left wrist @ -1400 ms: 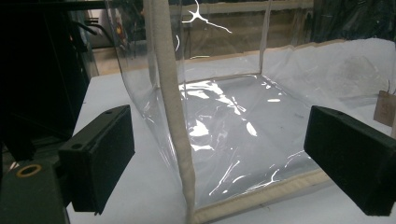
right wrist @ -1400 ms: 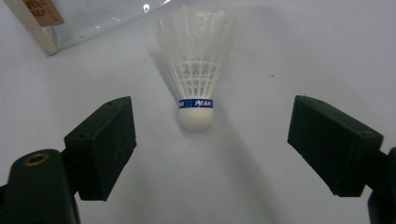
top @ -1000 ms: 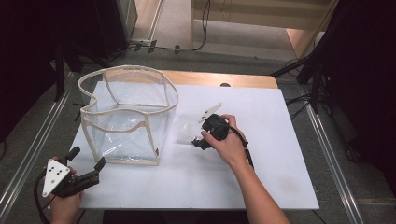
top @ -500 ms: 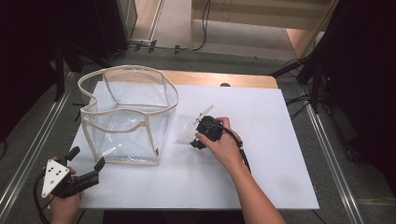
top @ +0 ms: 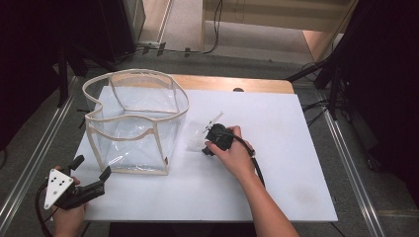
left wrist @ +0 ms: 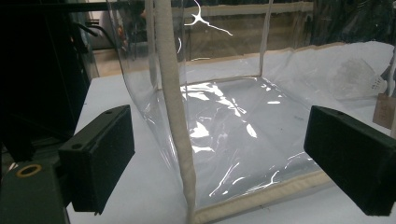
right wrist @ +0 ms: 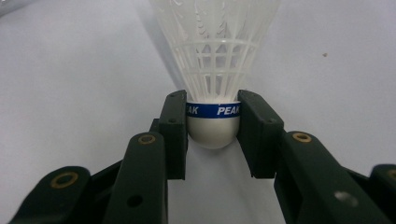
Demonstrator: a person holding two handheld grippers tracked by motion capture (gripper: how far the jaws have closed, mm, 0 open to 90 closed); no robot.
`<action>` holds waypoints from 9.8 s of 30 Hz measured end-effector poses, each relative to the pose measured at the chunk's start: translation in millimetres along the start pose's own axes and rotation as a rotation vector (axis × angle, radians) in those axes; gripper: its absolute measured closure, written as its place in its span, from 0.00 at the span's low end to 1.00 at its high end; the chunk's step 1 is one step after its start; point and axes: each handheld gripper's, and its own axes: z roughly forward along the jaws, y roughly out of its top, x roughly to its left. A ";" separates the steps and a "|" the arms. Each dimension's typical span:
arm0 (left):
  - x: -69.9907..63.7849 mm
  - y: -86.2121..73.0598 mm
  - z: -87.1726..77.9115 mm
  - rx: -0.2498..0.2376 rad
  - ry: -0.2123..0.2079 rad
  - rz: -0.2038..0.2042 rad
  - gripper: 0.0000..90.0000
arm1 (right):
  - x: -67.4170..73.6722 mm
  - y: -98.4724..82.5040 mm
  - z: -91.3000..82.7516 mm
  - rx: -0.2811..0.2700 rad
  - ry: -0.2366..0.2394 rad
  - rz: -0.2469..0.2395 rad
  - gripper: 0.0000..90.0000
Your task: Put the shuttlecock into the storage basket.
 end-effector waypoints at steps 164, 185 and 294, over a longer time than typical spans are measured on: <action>1.3 0.1 0.4 -0.004 -0.007 -0.003 0.10 | 2.8 117.7 -166.1 -0.228 0.035 -0.171 0.70; 1.5 0.2 0.4 -0.004 -0.008 -0.004 0.10 | 17.8 136.5 -145.0 -0.213 0.058 -0.197 0.70; 2.1 0.2 0.6 0.000 -0.009 -0.006 0.10 | -33.2 -86.9 -81.3 -0.434 -0.059 0.140 0.00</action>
